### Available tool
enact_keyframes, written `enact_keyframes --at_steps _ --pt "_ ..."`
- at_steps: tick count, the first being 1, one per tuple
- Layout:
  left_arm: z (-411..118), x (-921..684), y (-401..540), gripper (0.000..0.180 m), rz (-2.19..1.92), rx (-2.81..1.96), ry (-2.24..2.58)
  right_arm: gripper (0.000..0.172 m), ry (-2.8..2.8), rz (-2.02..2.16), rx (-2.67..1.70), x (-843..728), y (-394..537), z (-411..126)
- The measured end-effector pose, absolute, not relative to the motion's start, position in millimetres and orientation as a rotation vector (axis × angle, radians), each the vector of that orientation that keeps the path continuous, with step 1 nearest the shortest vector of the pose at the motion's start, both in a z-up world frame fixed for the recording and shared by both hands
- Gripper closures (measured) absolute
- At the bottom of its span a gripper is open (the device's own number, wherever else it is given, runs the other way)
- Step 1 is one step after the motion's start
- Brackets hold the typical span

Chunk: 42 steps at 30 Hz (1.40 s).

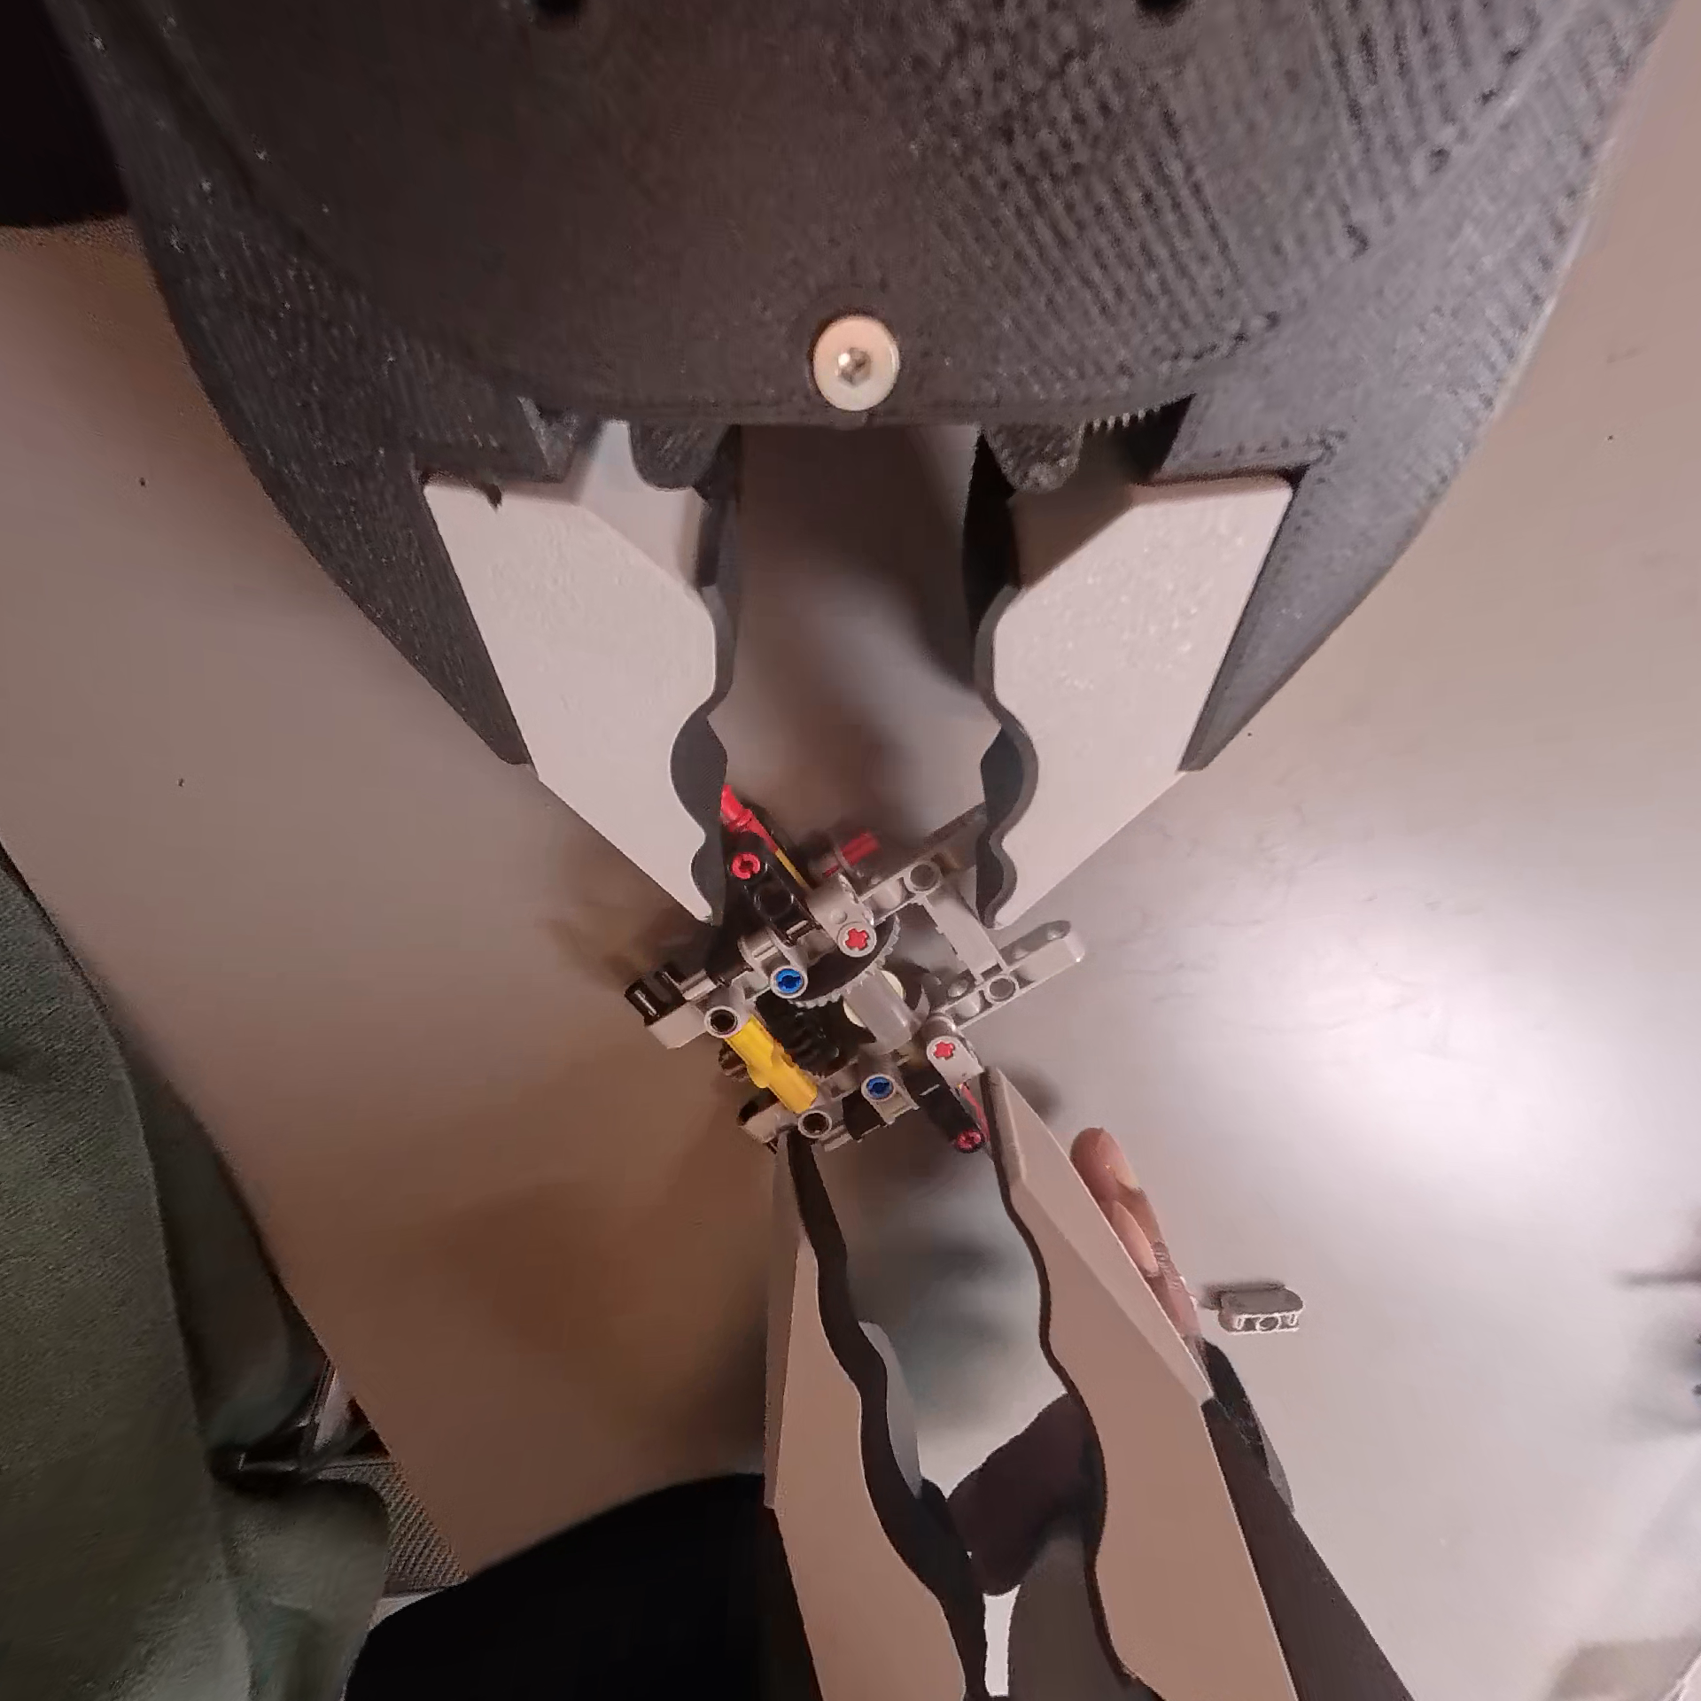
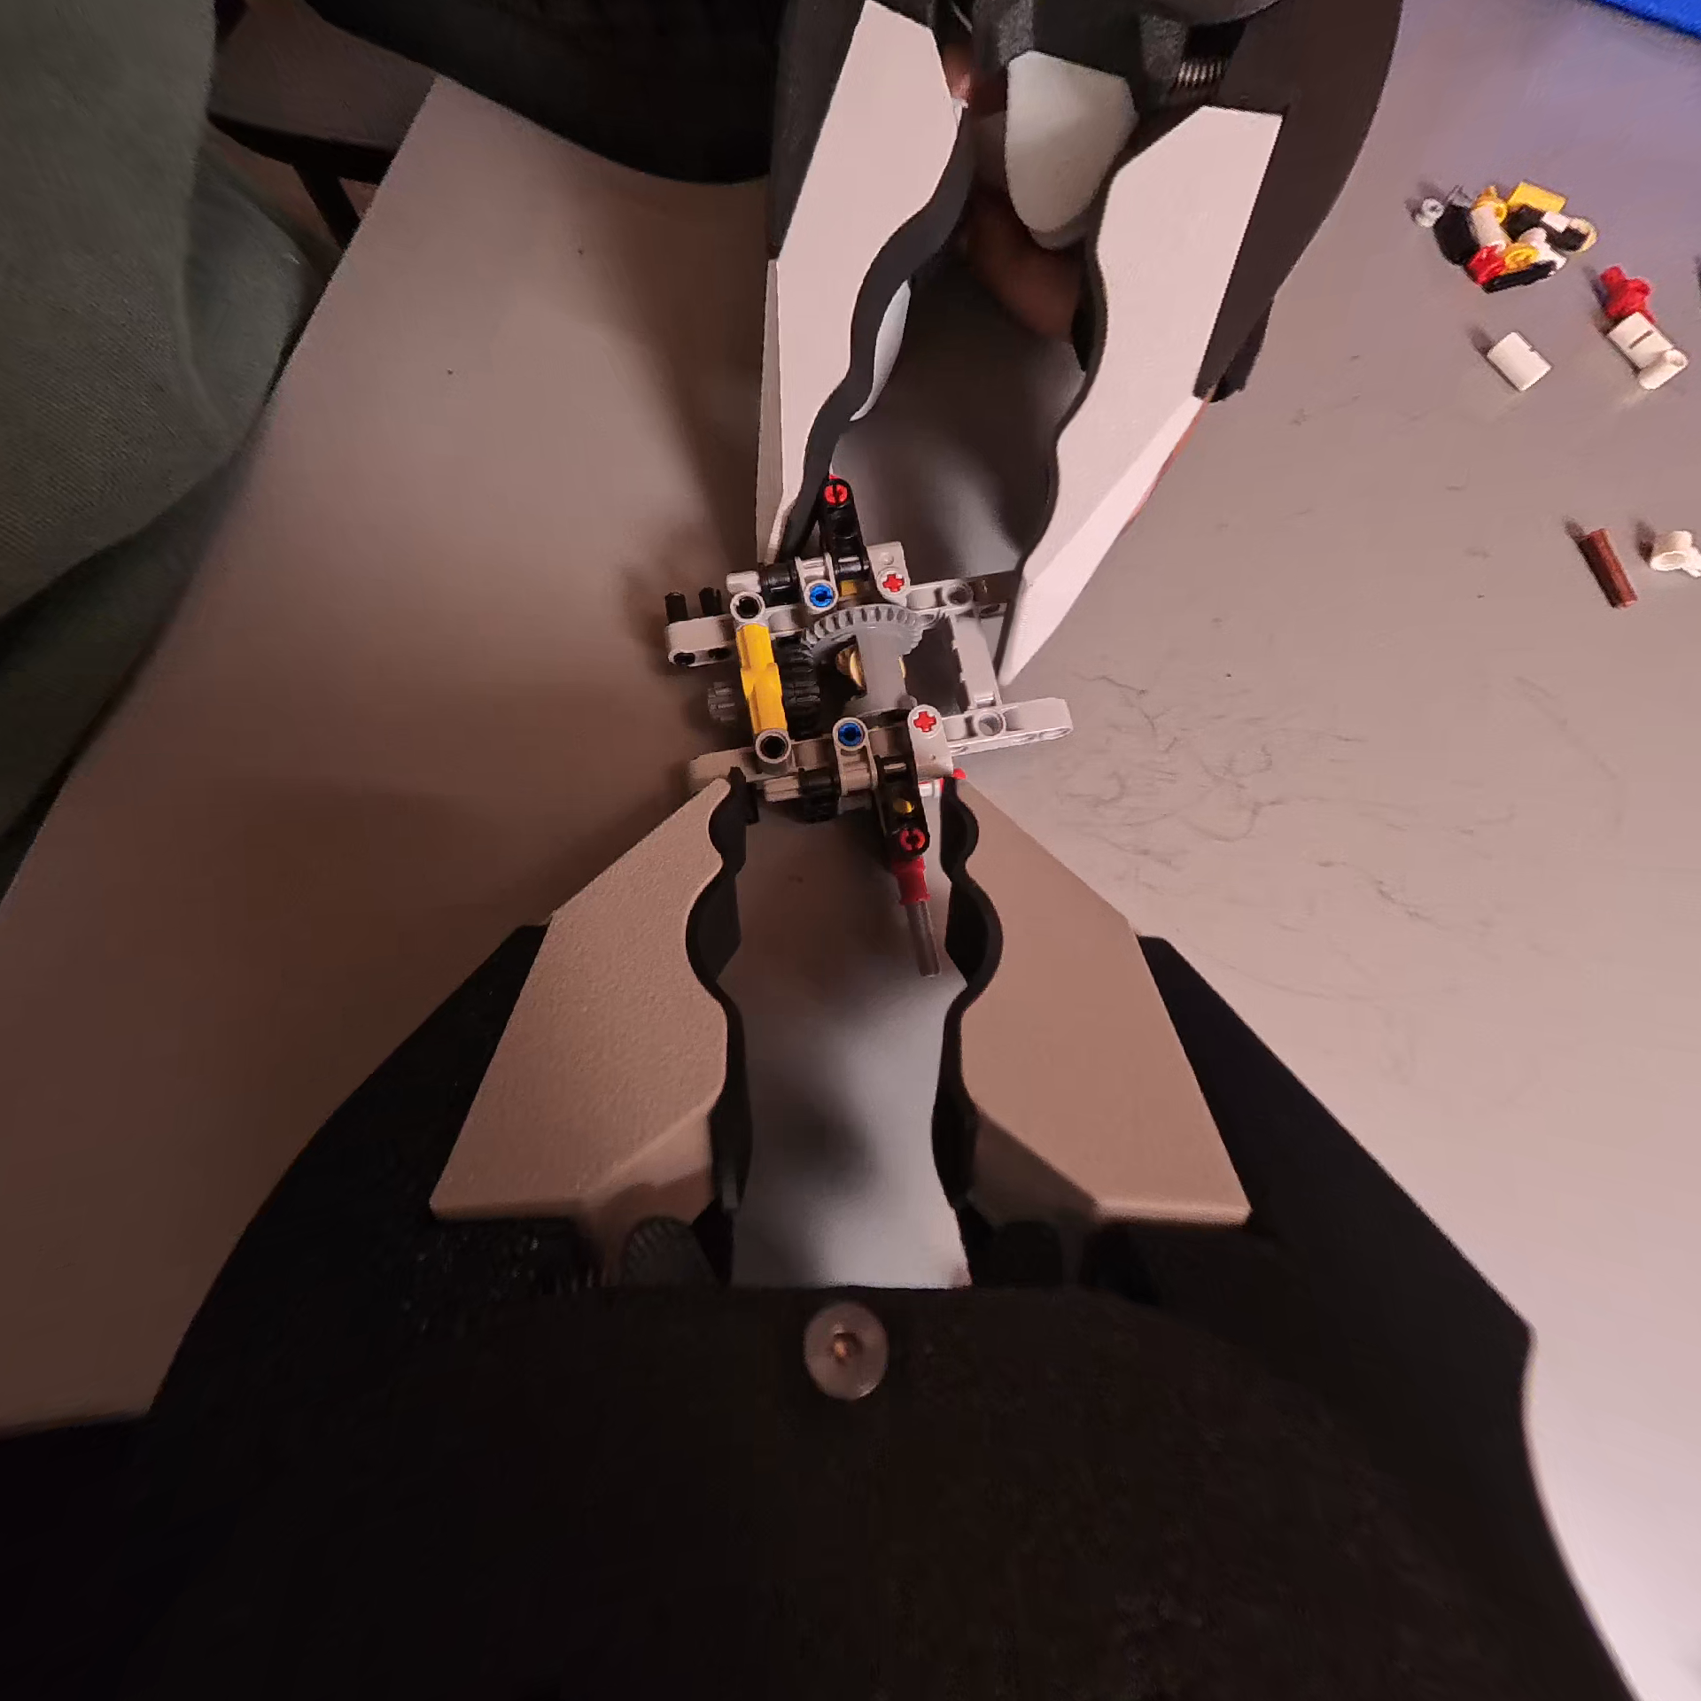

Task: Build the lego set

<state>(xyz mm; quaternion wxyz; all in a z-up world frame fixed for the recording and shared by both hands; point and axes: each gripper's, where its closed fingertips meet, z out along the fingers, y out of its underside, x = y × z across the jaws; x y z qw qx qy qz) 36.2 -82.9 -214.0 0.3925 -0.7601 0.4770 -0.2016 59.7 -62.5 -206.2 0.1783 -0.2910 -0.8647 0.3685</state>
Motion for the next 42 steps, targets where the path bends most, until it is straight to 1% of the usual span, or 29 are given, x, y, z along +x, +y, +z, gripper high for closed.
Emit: enact_keyframes --at_steps 2,4,8,10,14,17,19,25,28,31,42 --pt "-215 35 -81 0.121 -0.490 -1.936 1.203 0.134 -2.452 1.043 -0.830 61 -64 -207" --pt "-216 29 -80 0.109 -0.476 -1.977 1.174 0.138 -2.433 1.059 -0.859 59 -65 -207" --pt "-201 22 -85 0.093 -0.521 -2.025 1.026 0.138 -2.421 1.047 -0.867 62 -67 -207" --pt "-199 26 -86 0.090 -0.502 -2.055 0.990 0.138 -2.408 1.051 -0.876 62 -69 -207" --pt "-215 42 -87 0.078 -0.429 -2.138 1.045 0.134 -2.410 1.025 -0.878 61 -71 -210" --pt "-225 48 -88 0.081 -0.442 -2.158 1.072 0.134 -2.394 1.023 -0.874 60 -75 -210" --pt "-223 48 -88 0.090 -0.450 -2.142 1.085 0.135 -2.377 1.016 -0.859 60 -78 -210" --pt "-221 49 -89 0.092 -0.451 -2.078 1.130 0.132 -2.316 0.956 -0.778 61 -79 -206" --pt "-220 52 -92 0.093 -0.490 -2.061 1.151 0.124 -2.287 0.918 -0.712 62 -79 -204" --pt "-220 54 -92 0.093 -0.491 -2.046 1.164 0.132 -2.304 0.920 -0.692 66 -83 -205" --pt "-221 55 -94 0.093 -0.511 -2.049 1.163 0.133 -2.237 0.953 -0.717 66 -85 -205"
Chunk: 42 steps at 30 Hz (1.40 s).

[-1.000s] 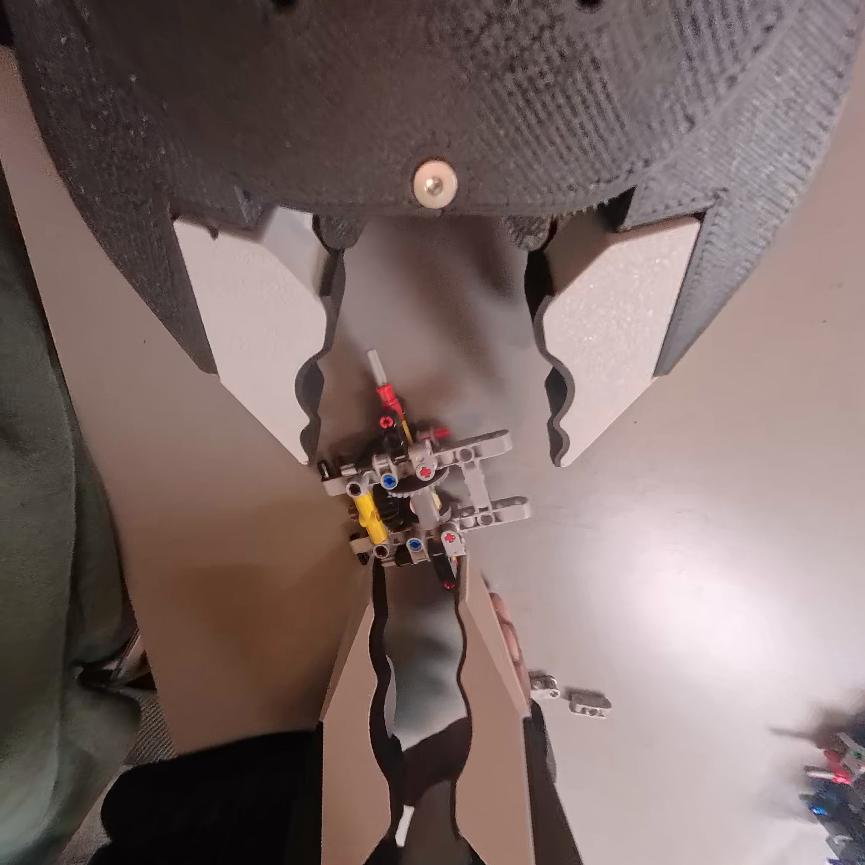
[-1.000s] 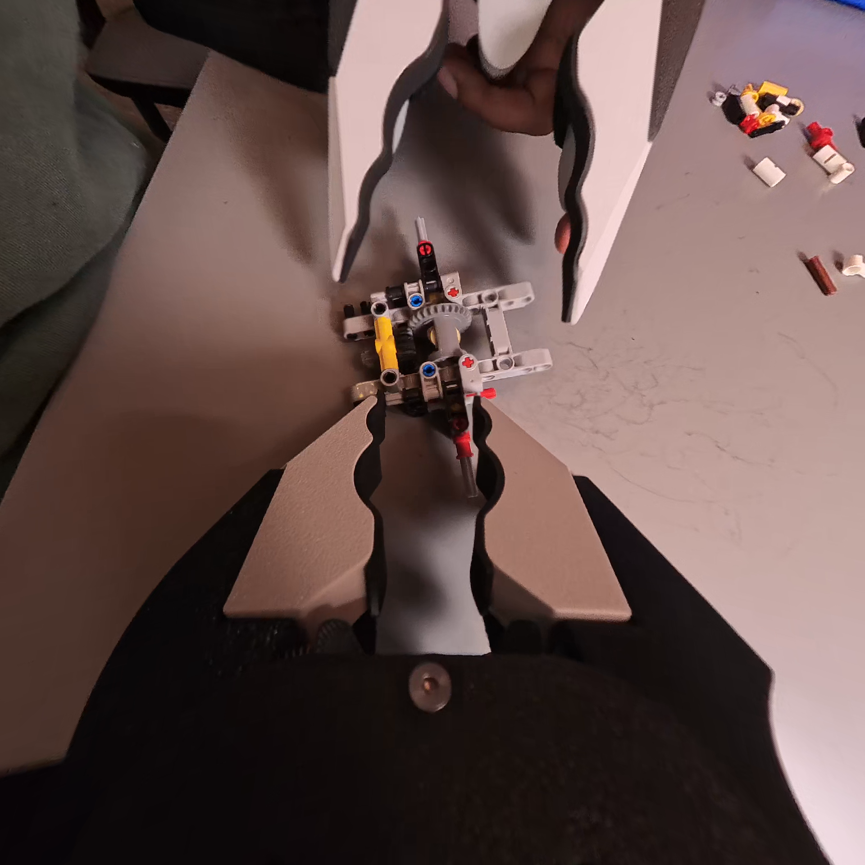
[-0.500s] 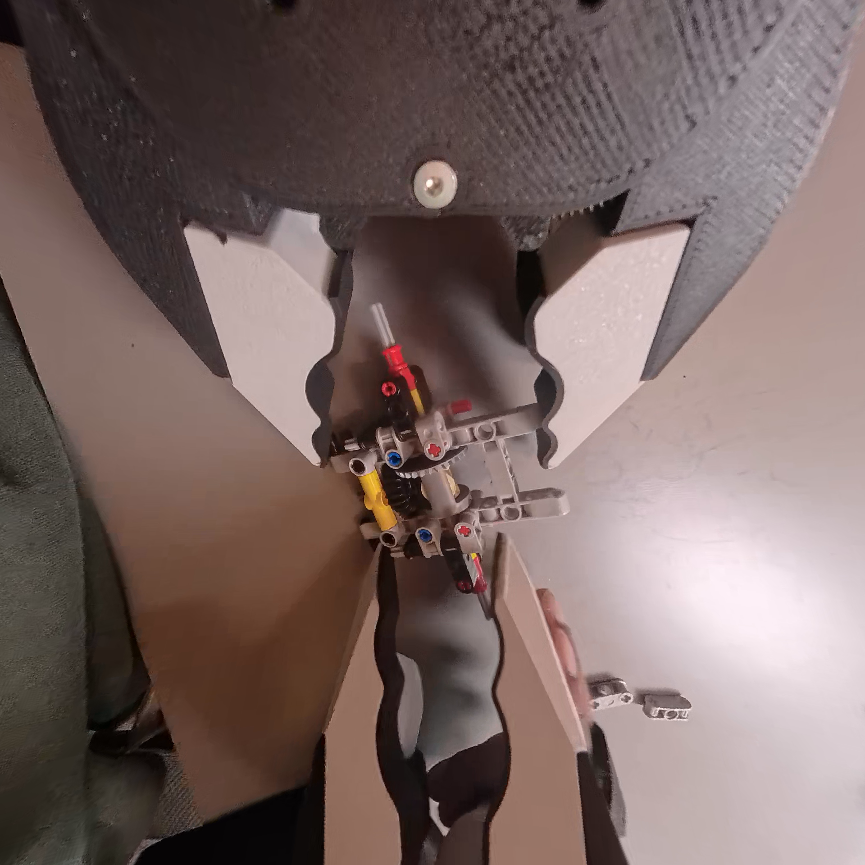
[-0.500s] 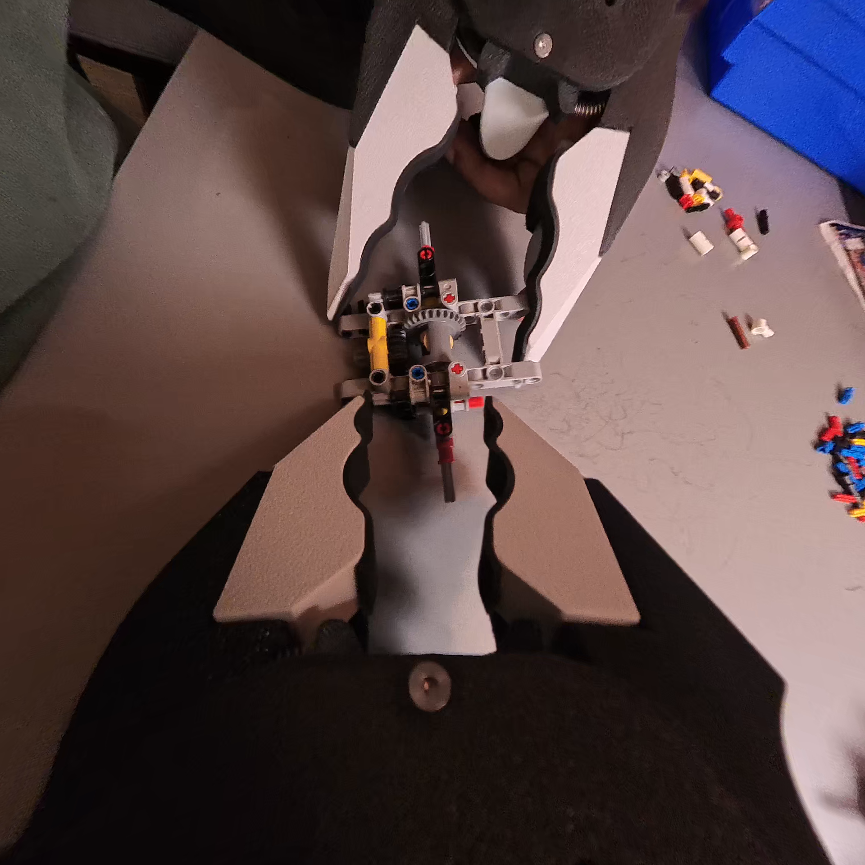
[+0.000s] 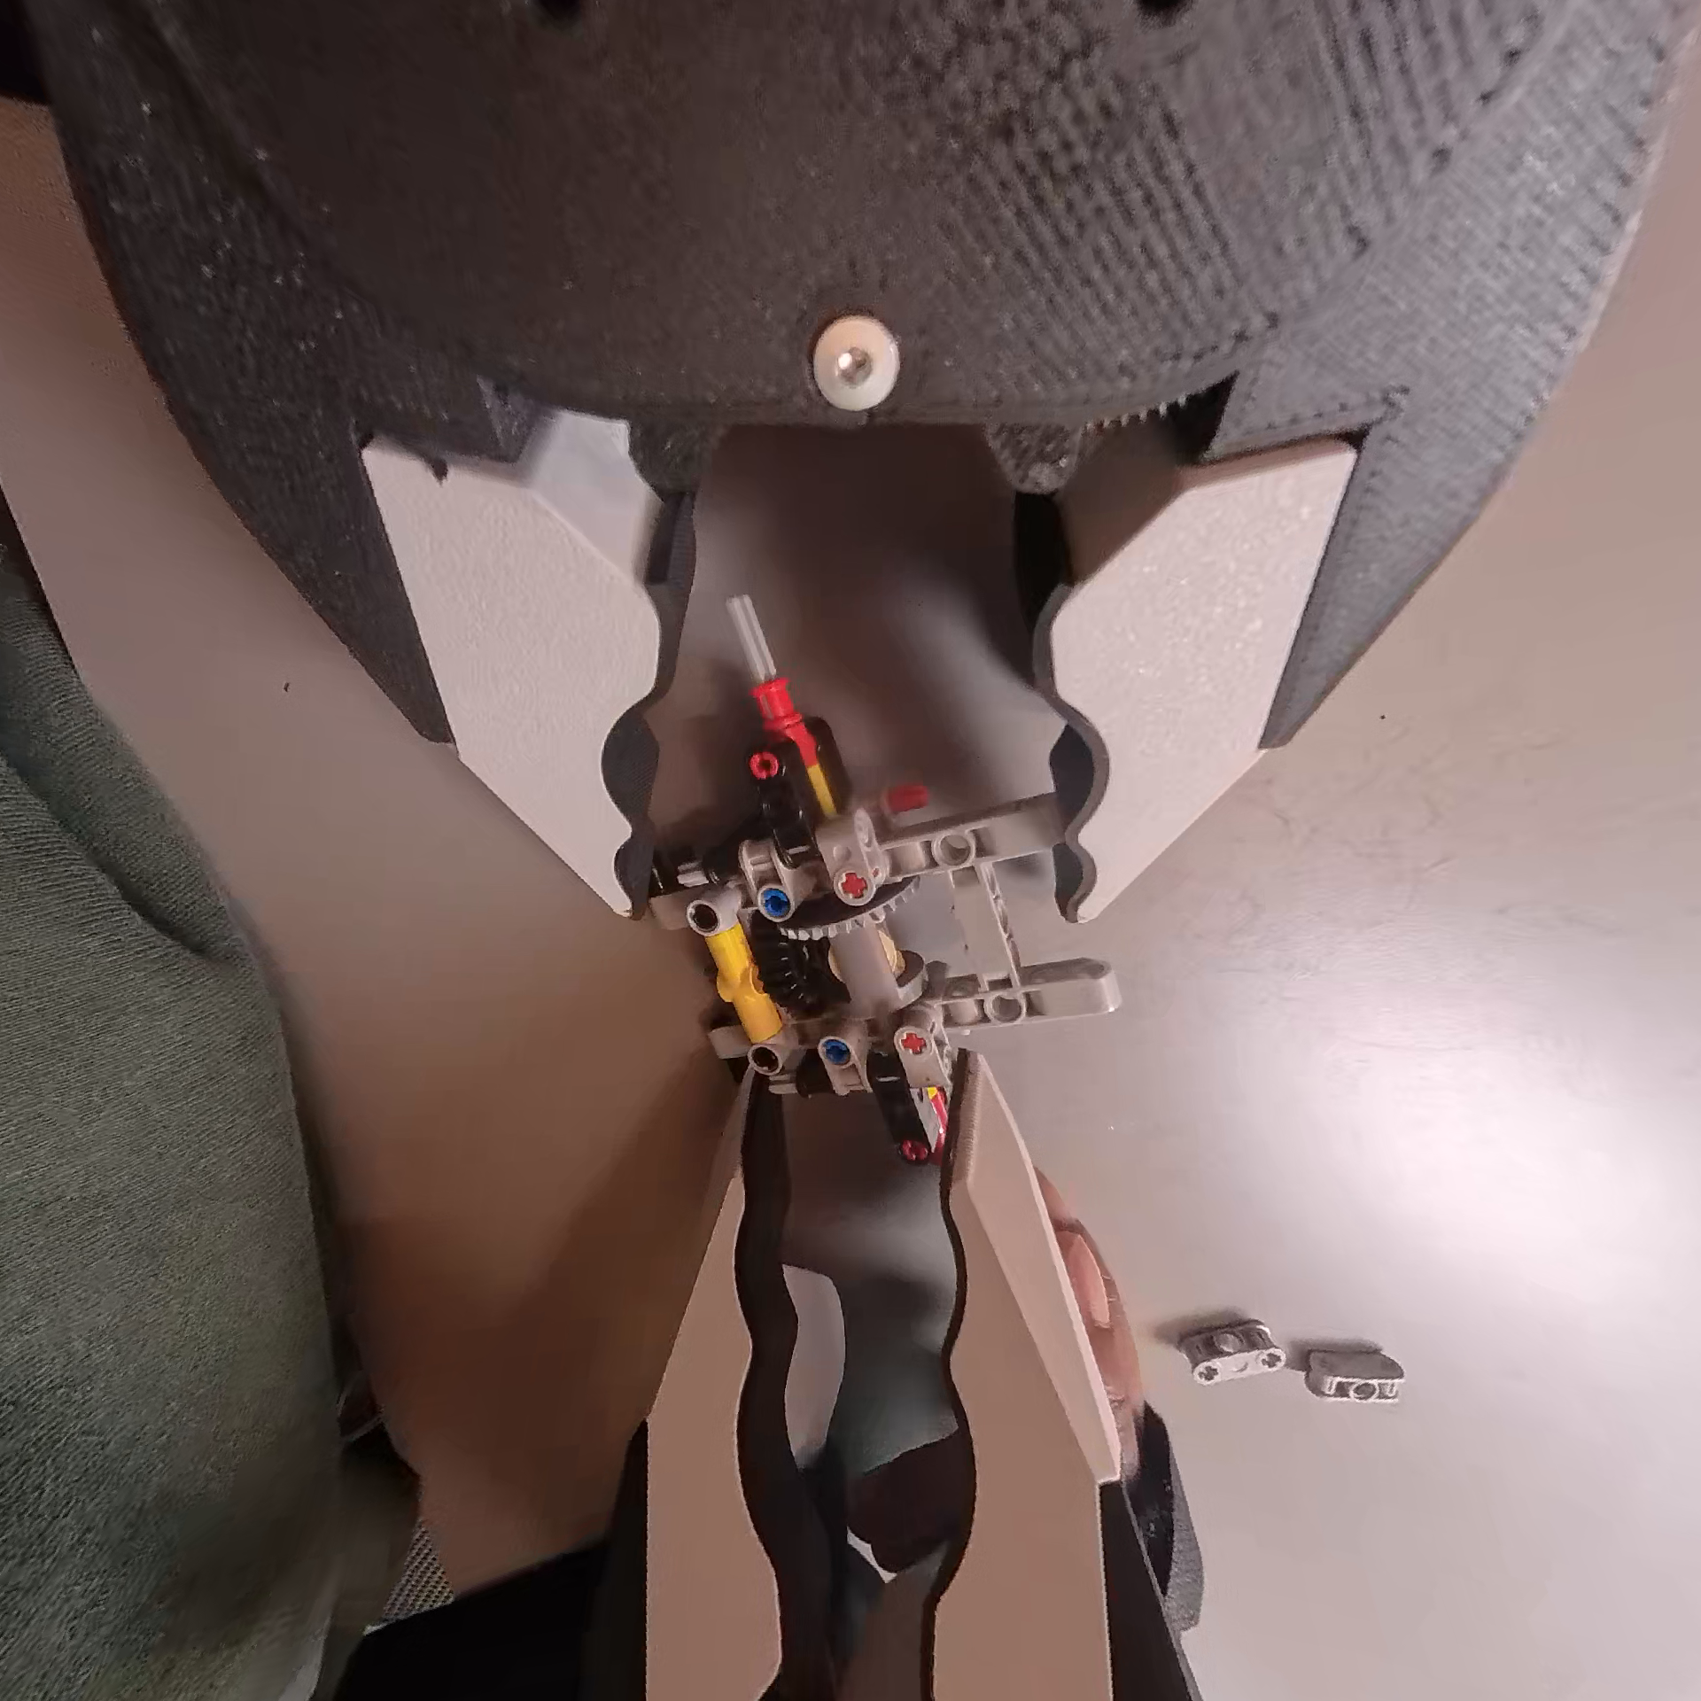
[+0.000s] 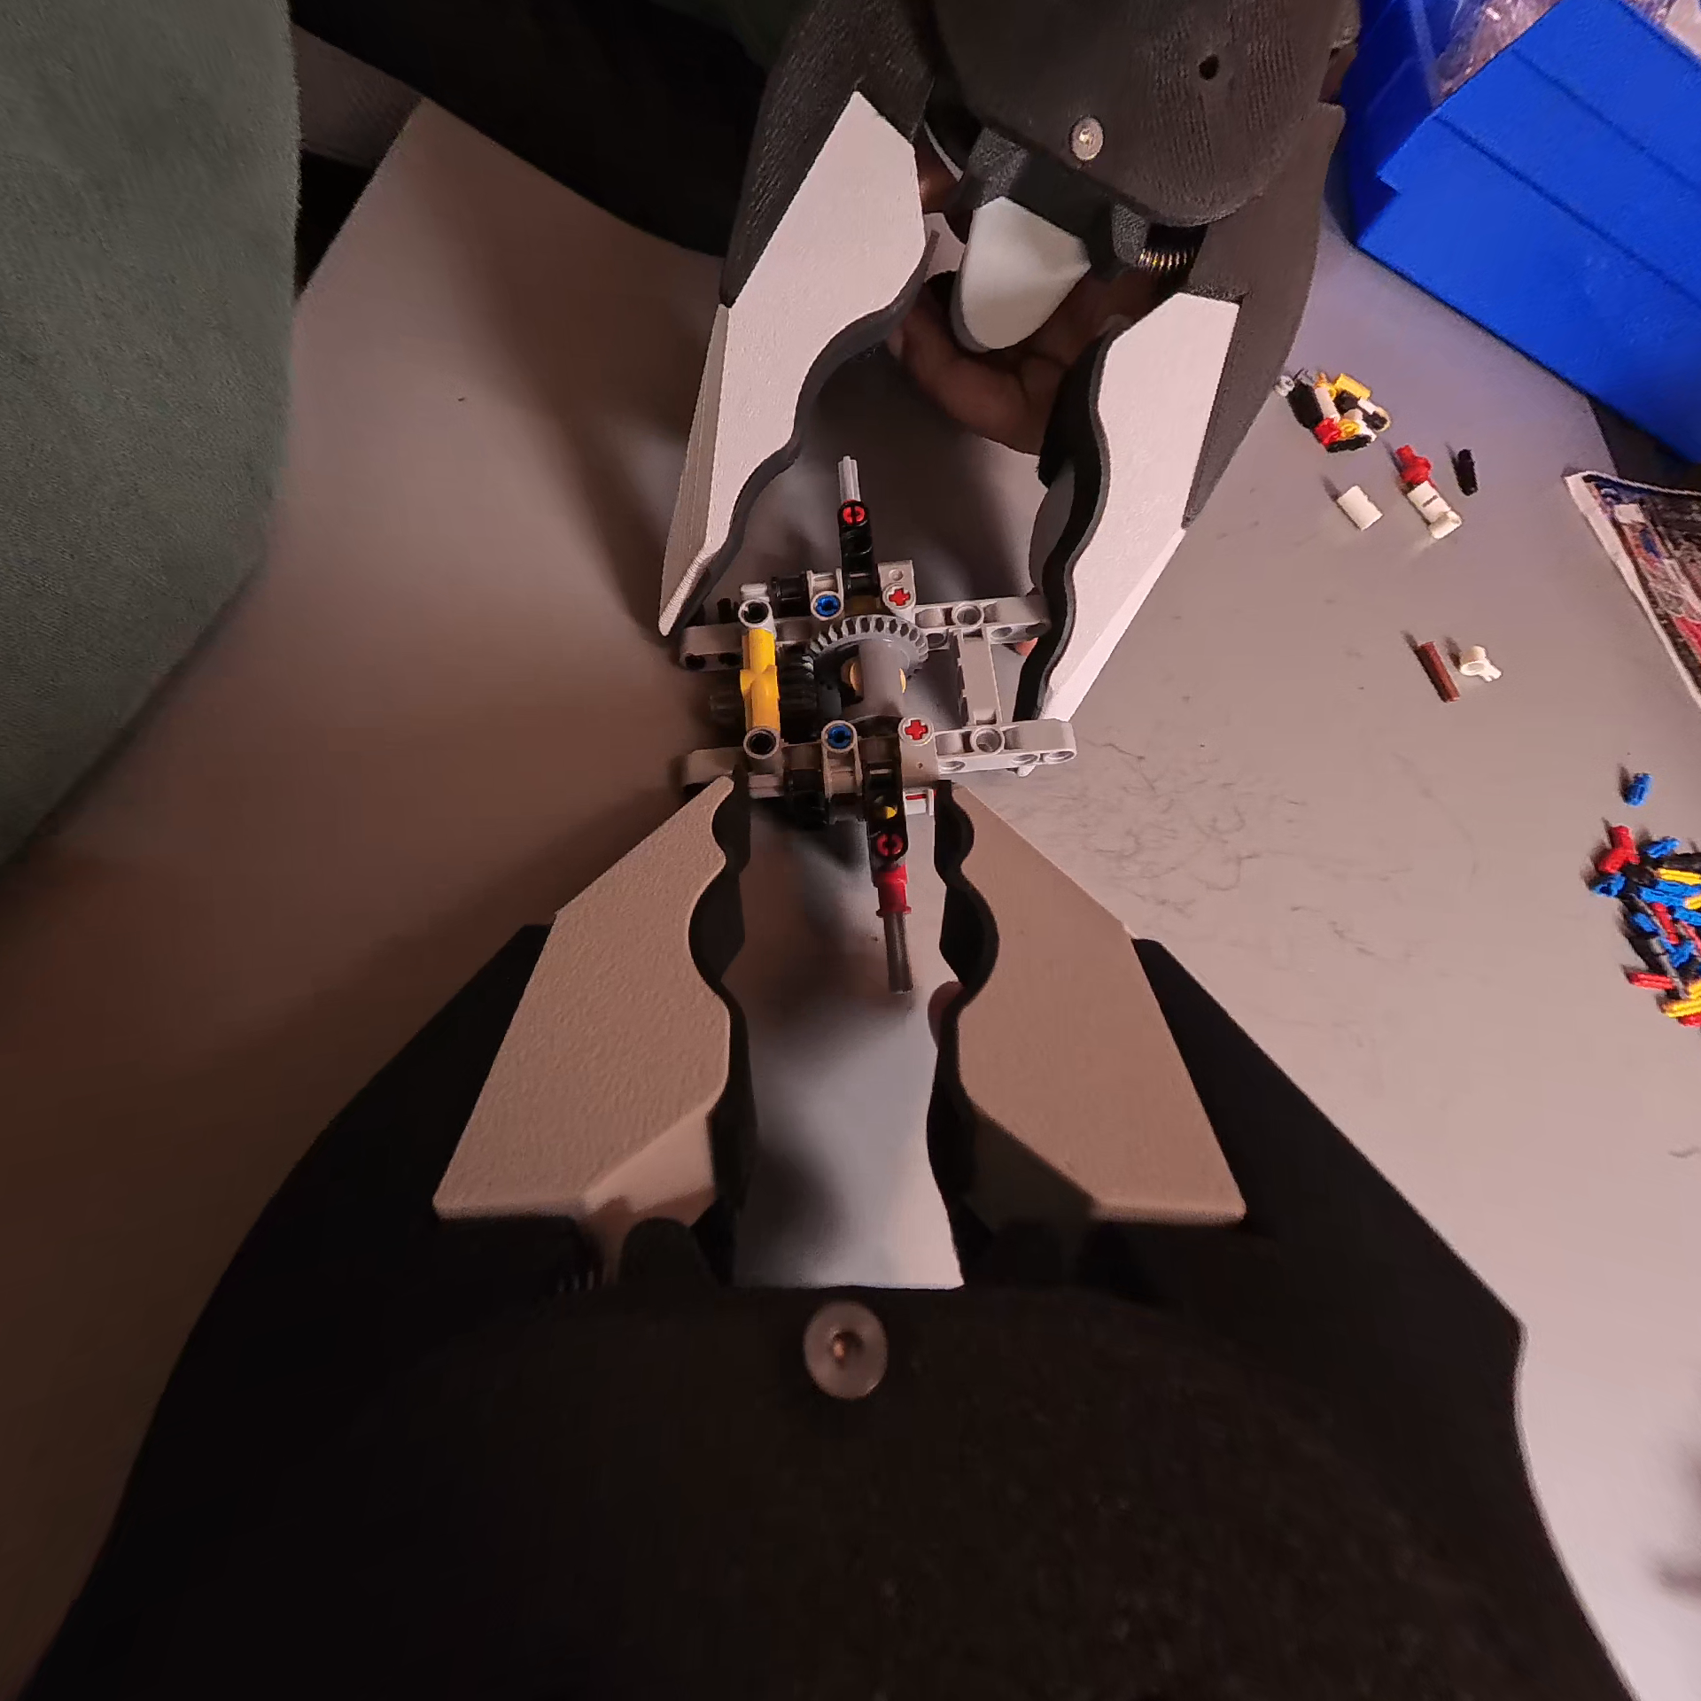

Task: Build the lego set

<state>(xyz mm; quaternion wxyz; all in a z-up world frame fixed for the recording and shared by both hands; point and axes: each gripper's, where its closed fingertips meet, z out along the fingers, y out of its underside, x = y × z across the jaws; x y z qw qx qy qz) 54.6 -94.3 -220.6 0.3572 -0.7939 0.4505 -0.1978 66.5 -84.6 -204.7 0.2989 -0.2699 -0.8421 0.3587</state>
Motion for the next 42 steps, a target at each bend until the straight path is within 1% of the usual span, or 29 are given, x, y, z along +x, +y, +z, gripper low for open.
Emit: enact_keyframes --at_steps 11,13,18,27,33,34,35,36,39,40,42 --pt "-221.9 55.3 -96.0 0.093 -0.505 -2.069 1.167 0.134 -2.240 0.969 -0.757 67.0 -85.7 -205.7" --pt "-222.0 55.3 -95.6 0.093 -0.501 -2.071 1.162 0.140 -2.255 0.978 -0.758 68.4 -86.5 -206.8" --pt "-222.4 55.4 -95.6 0.092 -0.497 -2.073 1.163 0.140 -2.264 0.979 -0.751 68.6 -86.5 -206.8" --pt "-222.0 55.5 -95.0 0.092 -0.524 -2.051 1.164 0.135 -2.255 0.970 -0.747 67.0 -84.9 -205.6" --pt "-222.0 56.4 -94.6 0.092 -0.546 -2.038 1.171 0.129 -2.262 0.966 -0.741 66.4 -85.0 -205.9" --pt "-222.1 56.3 -94.6 0.092 -0.546 -2.037 1.172 0.130 -2.260 0.968 -0.736 66.4 -85.5 -206.0" --pt "-222.2 56.3 -94.5 0.091 -0.546 -2.036 1.174 0.137 -2.251 0.976 -0.742 65.6 -85.6 -205.3" --pt "-222.4 56.9 -94.7 0.090 -0.547 -2.035 1.178 0.138 -2.254 0.982 -0.735 65.8 -86.7 -205.6" --pt "-223.2 56.6 -93.7 0.088 -0.536 -2.038 1.184 0.139 -2.252 0.962 -0.726 64.9 -86.2 -205.6" --pt "-223.0 55.9 -93.2 0.088 -0.534 -2.037 1.182 0.138 -2.247 0.955 -0.728 64.0 -85.3 -205.3" --pt "-222.6 55.2 -93.1 0.089 -0.537 -2.032 1.184 0.127 -2.236 0.934 -0.727 61.1 -82.5 -203.6"
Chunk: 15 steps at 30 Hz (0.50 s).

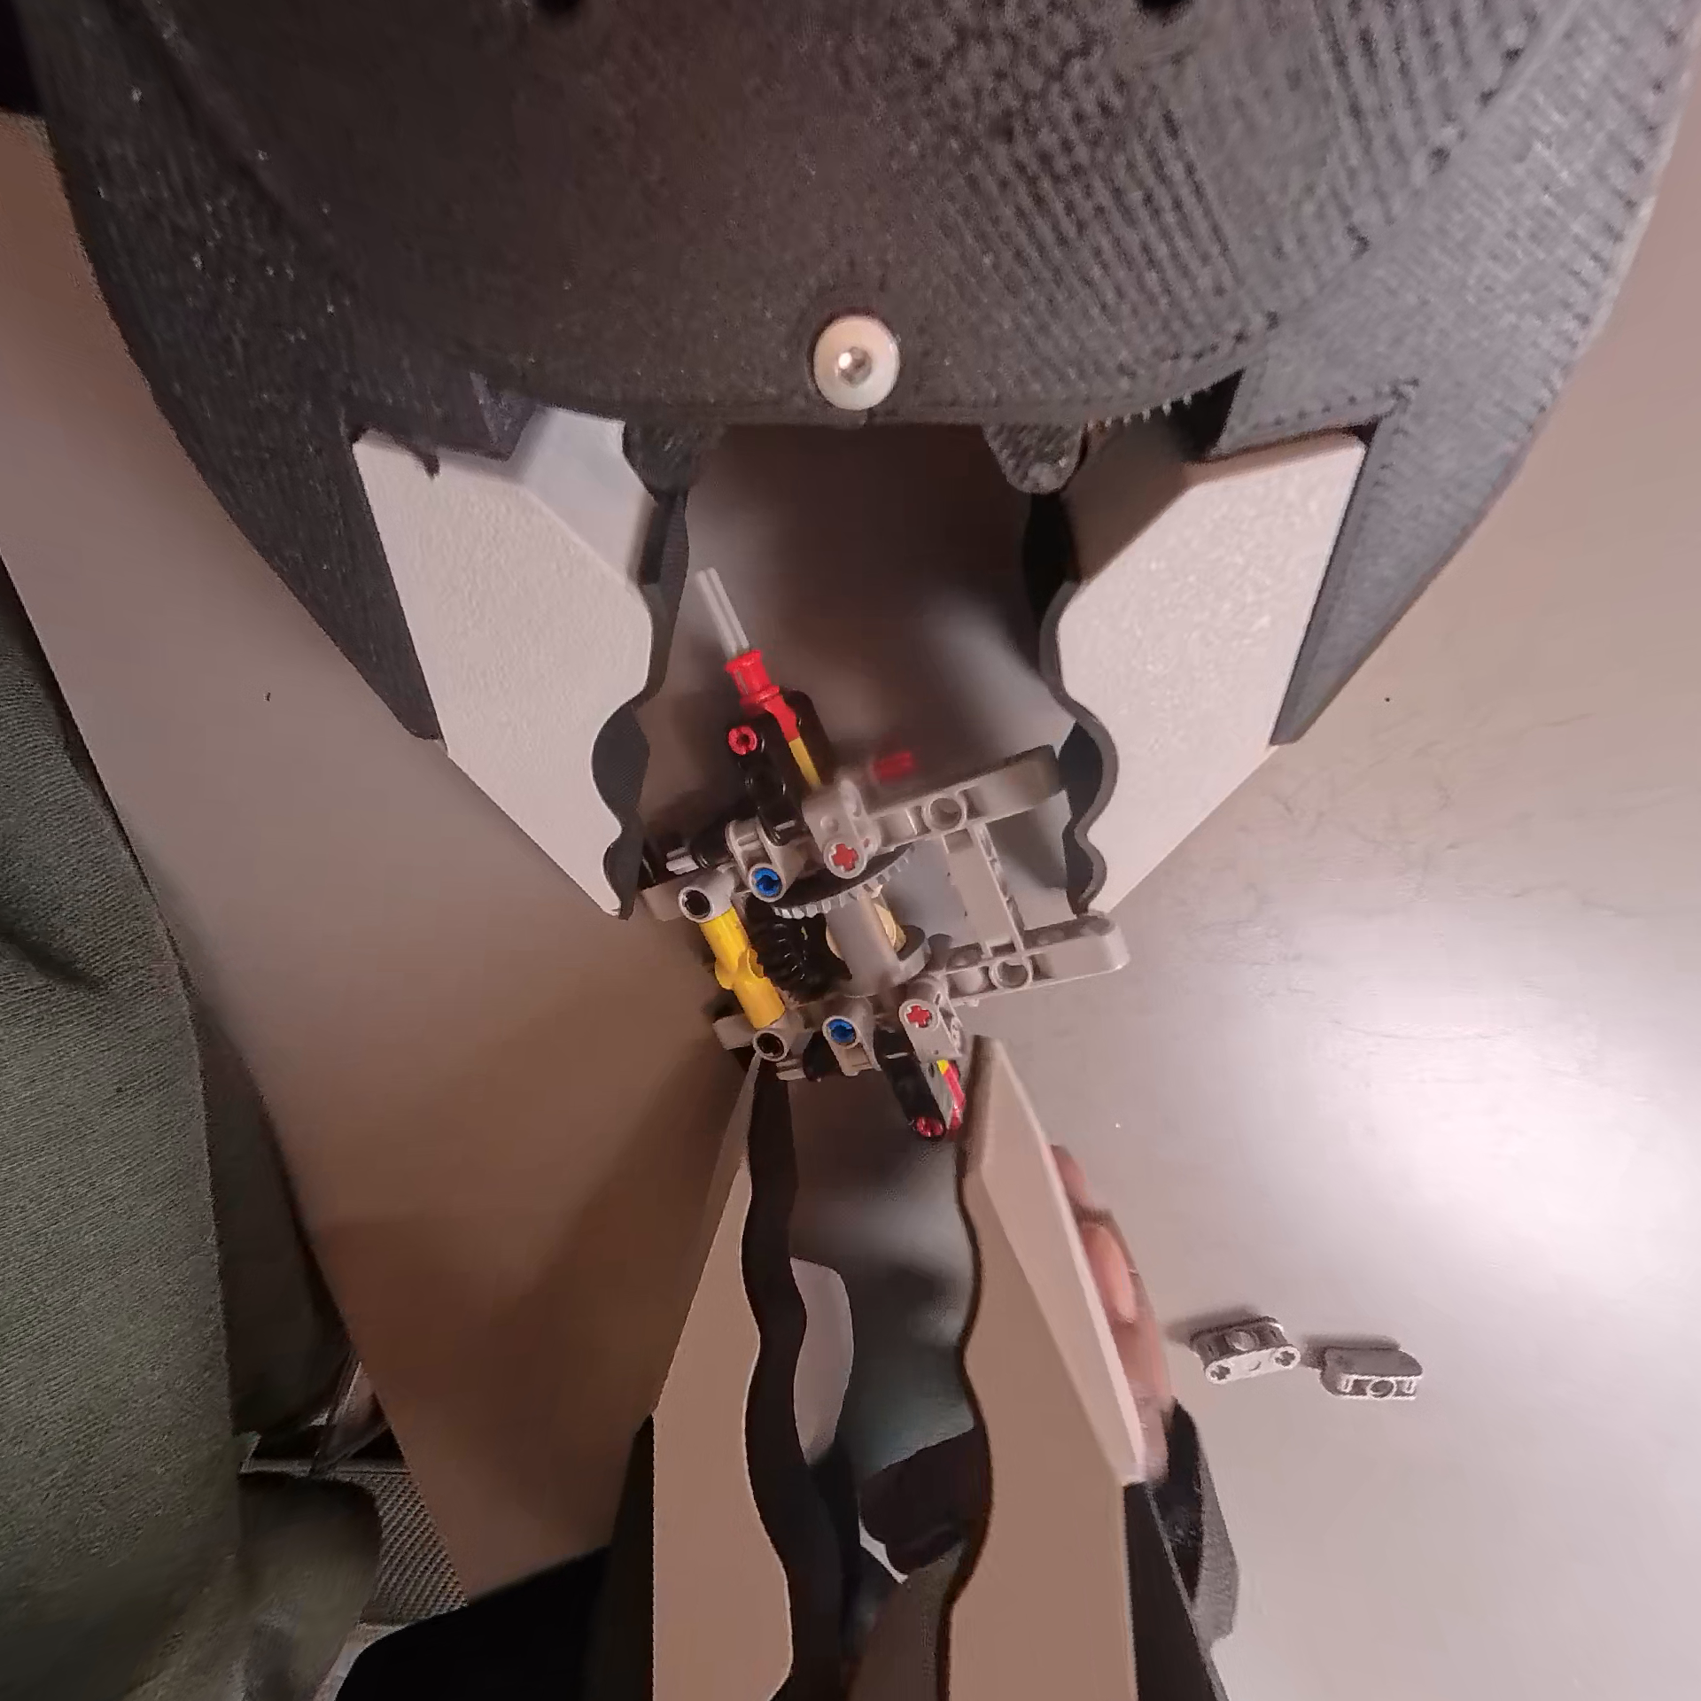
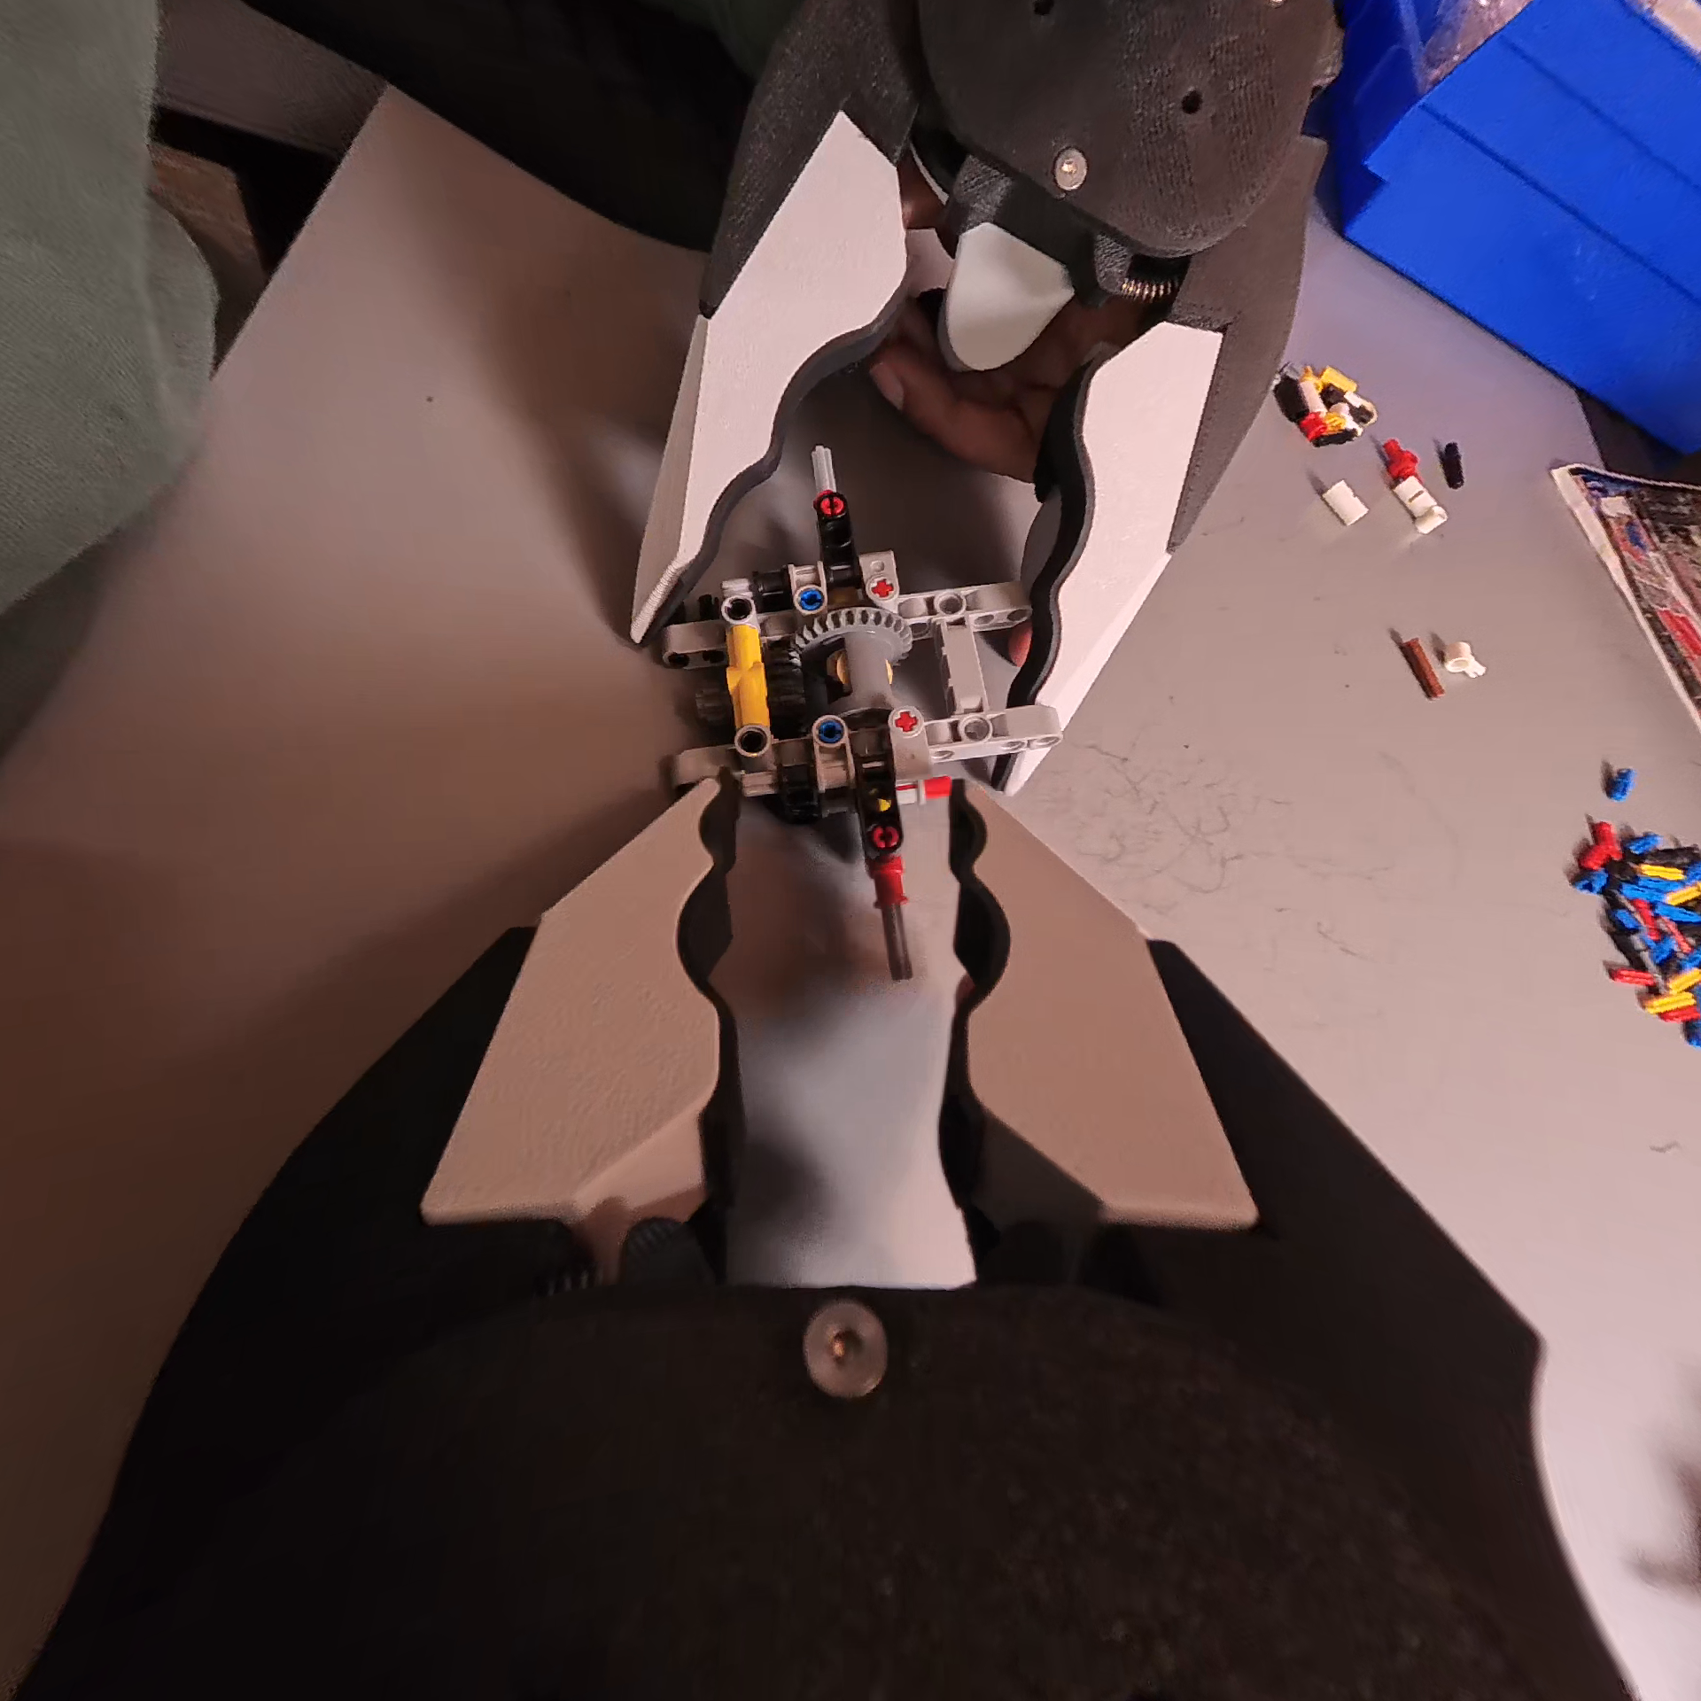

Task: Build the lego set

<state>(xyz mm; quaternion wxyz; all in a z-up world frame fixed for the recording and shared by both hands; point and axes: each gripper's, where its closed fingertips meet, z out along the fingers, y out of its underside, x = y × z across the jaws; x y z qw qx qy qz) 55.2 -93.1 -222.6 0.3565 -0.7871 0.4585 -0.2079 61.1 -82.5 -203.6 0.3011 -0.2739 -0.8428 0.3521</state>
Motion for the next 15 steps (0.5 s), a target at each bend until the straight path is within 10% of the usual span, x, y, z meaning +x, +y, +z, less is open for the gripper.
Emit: enact_keyframes --at_steps 15 --pt "-207 40 -84 0.085 -0.431 -1.992 1.095 0.132 -2.229 0.903 -0.868 59 -75 -203"
